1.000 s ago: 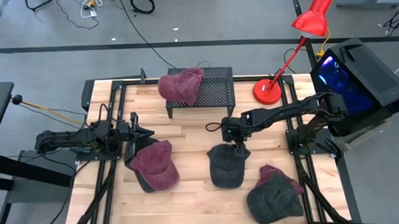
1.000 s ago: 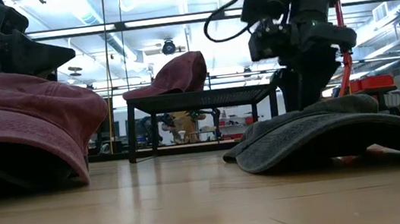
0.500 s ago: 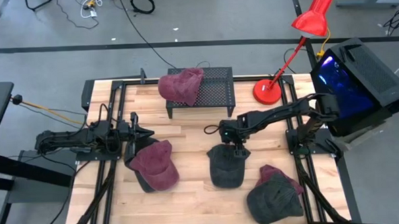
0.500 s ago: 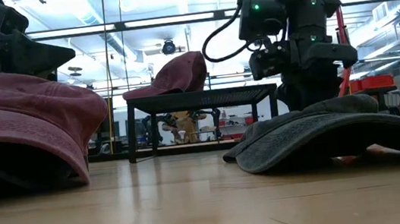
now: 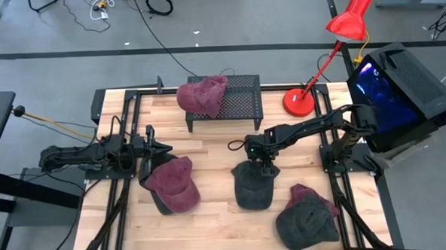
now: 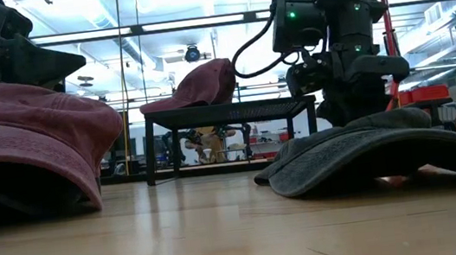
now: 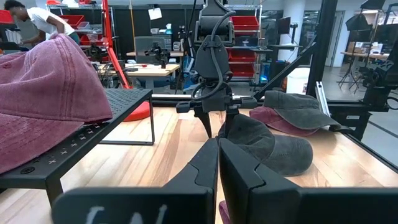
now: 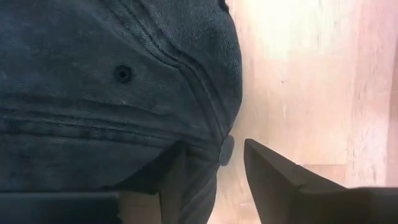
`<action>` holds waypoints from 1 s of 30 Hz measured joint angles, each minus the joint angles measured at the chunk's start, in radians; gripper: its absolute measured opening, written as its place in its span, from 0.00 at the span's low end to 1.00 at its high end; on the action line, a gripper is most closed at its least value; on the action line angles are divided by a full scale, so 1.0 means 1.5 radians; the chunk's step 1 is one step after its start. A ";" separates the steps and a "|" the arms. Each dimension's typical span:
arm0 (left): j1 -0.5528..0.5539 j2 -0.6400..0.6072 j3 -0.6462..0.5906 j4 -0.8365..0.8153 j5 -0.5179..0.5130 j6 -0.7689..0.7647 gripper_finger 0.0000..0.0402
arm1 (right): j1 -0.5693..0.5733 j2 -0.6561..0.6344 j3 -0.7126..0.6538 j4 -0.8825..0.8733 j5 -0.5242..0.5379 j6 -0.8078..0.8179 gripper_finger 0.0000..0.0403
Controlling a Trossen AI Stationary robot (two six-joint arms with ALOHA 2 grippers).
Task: Pick & Place hat
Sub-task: Put the middle black cap on the shelf
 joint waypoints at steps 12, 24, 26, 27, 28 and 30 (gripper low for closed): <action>0.000 0.000 0.000 0.000 0.000 0.000 0.05 | -0.002 0.000 0.000 0.004 0.002 0.001 0.16; 0.000 0.000 0.000 0.000 0.000 0.000 0.05 | -0.001 0.000 0.000 0.004 0.001 -0.001 0.07; 0.000 0.000 0.000 0.000 0.000 0.000 0.05 | -0.001 0.000 0.000 0.004 0.000 -0.001 0.06; 0.000 0.000 0.000 0.000 0.000 0.000 0.05 | 0.000 0.000 0.000 0.004 -0.002 -0.002 0.05; 0.000 0.000 0.000 0.000 0.000 0.000 0.05 | 0.001 0.000 0.000 0.004 -0.005 -0.001 0.04; 0.000 0.000 0.000 0.000 0.000 0.000 0.05 | 0.003 -0.004 0.000 0.003 -0.009 -0.001 0.03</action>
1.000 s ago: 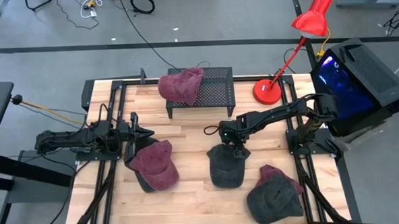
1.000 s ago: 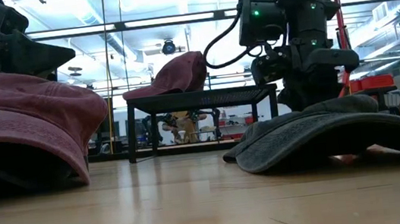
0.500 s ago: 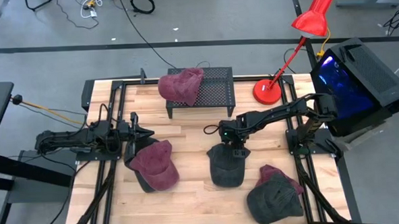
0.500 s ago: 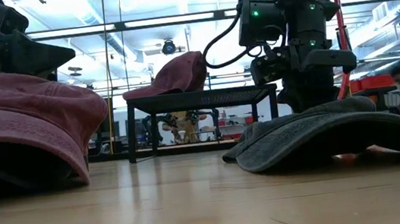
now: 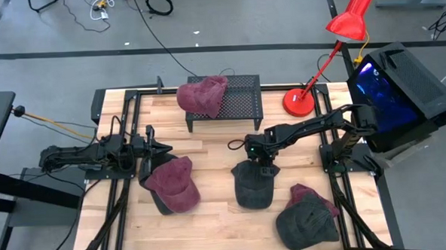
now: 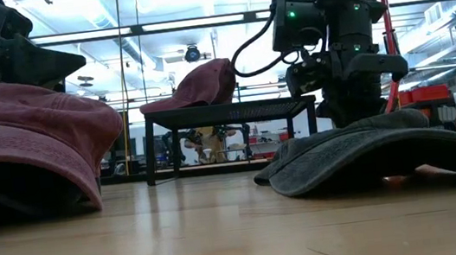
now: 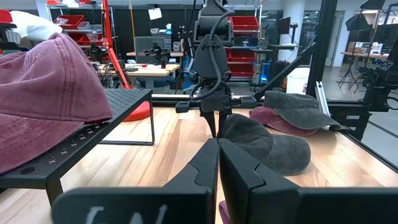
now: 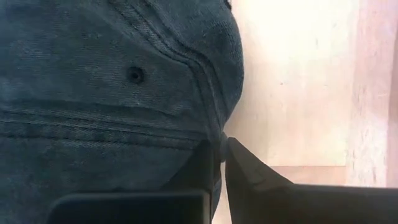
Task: Pick & Place hat
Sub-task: Put the middle black cap on the shelf
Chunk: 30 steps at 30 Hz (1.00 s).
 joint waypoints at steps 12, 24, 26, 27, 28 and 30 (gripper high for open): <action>0.000 0.000 0.000 0.000 0.000 0.000 0.05 | 0.014 -0.053 0.013 -0.037 -0.002 0.001 0.03; 0.000 0.000 0.000 0.000 0.000 0.000 0.05 | 0.014 -0.126 0.058 -0.066 -0.002 -0.005 0.03; 0.000 0.000 0.000 0.000 0.000 0.000 0.05 | 0.014 -0.135 0.068 -0.067 -0.002 -0.009 0.03; 0.000 0.000 0.000 0.000 0.000 0.000 0.05 | 0.014 -0.138 0.072 -0.071 -0.002 -0.012 0.03; 0.000 0.000 0.000 0.000 0.000 0.000 0.05 | 0.014 -0.141 0.078 -0.075 -0.002 -0.016 0.03; 0.000 0.000 0.000 0.000 0.000 0.000 0.05 | 0.014 -0.147 0.088 -0.080 -0.002 -0.022 0.03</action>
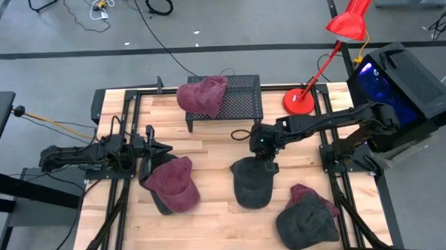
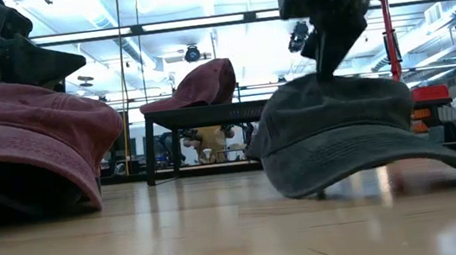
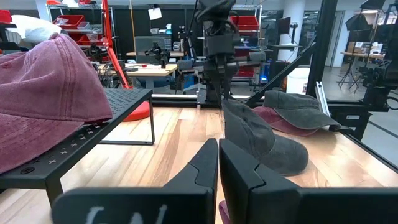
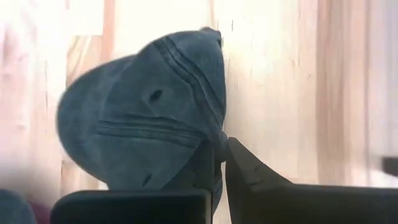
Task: Pick & Place hat
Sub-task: Put the middle black cap on the shelf
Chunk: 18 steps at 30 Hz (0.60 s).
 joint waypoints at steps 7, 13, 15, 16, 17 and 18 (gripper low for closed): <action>0.000 0.000 0.000 0.000 0.000 0.000 0.05 | 0.006 -0.025 0.026 0.002 0.001 -0.060 0.03; 0.000 0.000 0.000 0.000 0.000 0.000 0.05 | 0.011 -0.051 0.032 0.003 0.018 -0.082 0.03; 0.000 0.000 0.000 0.000 0.000 0.000 0.05 | 0.012 -0.063 0.032 0.003 0.018 -0.083 0.03; 0.000 0.000 0.000 0.000 0.000 0.000 0.05 | 0.012 -0.068 0.032 0.005 0.018 -0.084 0.03; 0.000 0.000 0.000 0.000 0.000 0.000 0.05 | 0.011 -0.074 0.032 0.005 0.018 -0.084 0.03; 0.000 0.000 0.000 0.000 0.000 0.000 0.05 | 0.012 -0.079 0.032 0.006 0.018 -0.086 0.03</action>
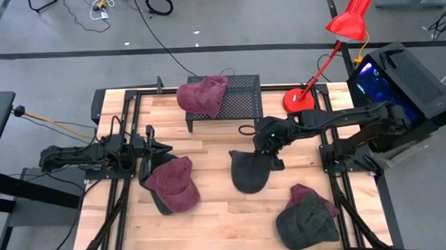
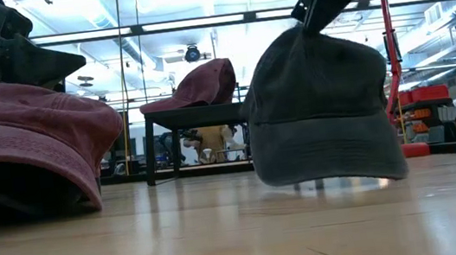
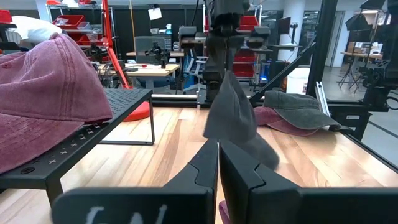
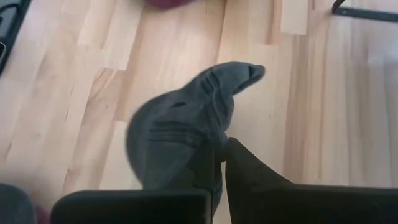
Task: Pick & Place hat
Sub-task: Put the middle black cap on the shelf
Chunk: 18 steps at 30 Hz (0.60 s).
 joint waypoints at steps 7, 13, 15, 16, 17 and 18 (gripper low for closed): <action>0.000 0.000 0.000 0.000 0.000 0.000 0.05 | 0.000 -0.042 0.001 0.002 0.000 -0.003 0.03; 0.000 0.000 0.000 0.000 0.000 0.000 0.05 | 0.000 -0.051 0.057 -0.033 0.023 -0.031 0.03; 0.000 0.000 0.000 0.000 0.000 0.000 0.05 | 0.000 -0.051 0.081 -0.047 0.031 -0.056 0.03; 0.000 0.000 0.000 0.000 0.000 0.000 0.05 | 0.000 -0.051 0.093 -0.054 0.036 -0.069 0.03; 0.000 0.000 0.000 0.000 0.000 0.000 0.05 | -0.001 -0.051 0.105 -0.061 0.039 -0.082 0.03; 0.000 0.000 0.000 0.000 0.000 0.000 0.05 | -0.001 -0.051 0.116 -0.068 0.044 -0.093 0.03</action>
